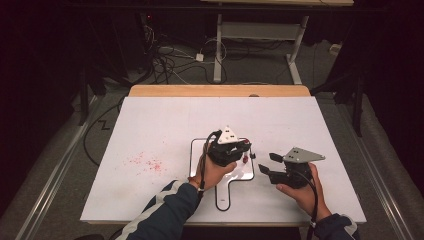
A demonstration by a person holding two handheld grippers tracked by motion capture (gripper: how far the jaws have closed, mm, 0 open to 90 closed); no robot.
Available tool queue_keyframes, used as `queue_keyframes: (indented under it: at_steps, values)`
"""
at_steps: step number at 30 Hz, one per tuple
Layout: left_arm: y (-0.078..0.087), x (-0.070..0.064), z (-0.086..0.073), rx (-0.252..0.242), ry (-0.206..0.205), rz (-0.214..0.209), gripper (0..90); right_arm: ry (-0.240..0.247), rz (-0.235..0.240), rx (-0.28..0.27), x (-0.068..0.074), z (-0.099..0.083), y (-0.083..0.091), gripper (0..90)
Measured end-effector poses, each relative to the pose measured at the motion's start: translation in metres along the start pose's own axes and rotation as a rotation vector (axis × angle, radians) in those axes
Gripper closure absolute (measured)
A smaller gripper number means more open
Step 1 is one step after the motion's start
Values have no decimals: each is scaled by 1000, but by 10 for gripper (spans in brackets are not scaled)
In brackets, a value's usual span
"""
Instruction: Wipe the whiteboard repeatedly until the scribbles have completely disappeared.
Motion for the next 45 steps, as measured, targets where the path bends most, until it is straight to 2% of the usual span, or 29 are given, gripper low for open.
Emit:
queue_keyframes:
  at_steps: [3,7,8,16,18,22,26,31,36,38,40,43,45]
  values:
    - [3,4,1,16,-18,25,786,1,-1,-1,-1,0,1,419]
    - [14,25,-1,21,17,77,785,6,-5,0,0,0,1,419]
    - [17,29,-2,26,25,78,786,8,-7,1,0,0,1,419]
    - [54,47,-17,80,-9,86,785,15,-9,1,1,1,0,418]
    - [63,51,-21,86,-4,92,785,13,-9,1,1,2,0,419]
    - [78,59,-27,96,-22,142,785,16,-8,5,3,2,-1,418]
    - [87,73,-30,90,6,178,785,15,-6,11,4,2,-2,418]
    - [88,73,-33,55,27,144,785,17,-5,12,4,2,-3,418]
    - [92,65,-33,20,43,110,784,20,0,6,5,3,-4,420]
    - [95,60,-30,8,43,78,784,28,1,-2,8,6,-4,431]
    - [99,53,-27,-6,32,56,784,34,13,-14,13,11,-5,447]
    - [101,42,-22,-9,11,16,783,69,29,-41,27,24,-8,472]
    - [100,35,-21,-3,-3,-11,783,118,43,-57,39,34,-12,480]
Point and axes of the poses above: each handheld gripper's, and its own axes: y roughly backward along the jaws, z roughly out of its top, x roughly to its left, the point moved 5 cm from there along -y, roughly forward along the jaws, and after that the axes turned 5 degrees about y, right-handed, at the moved point
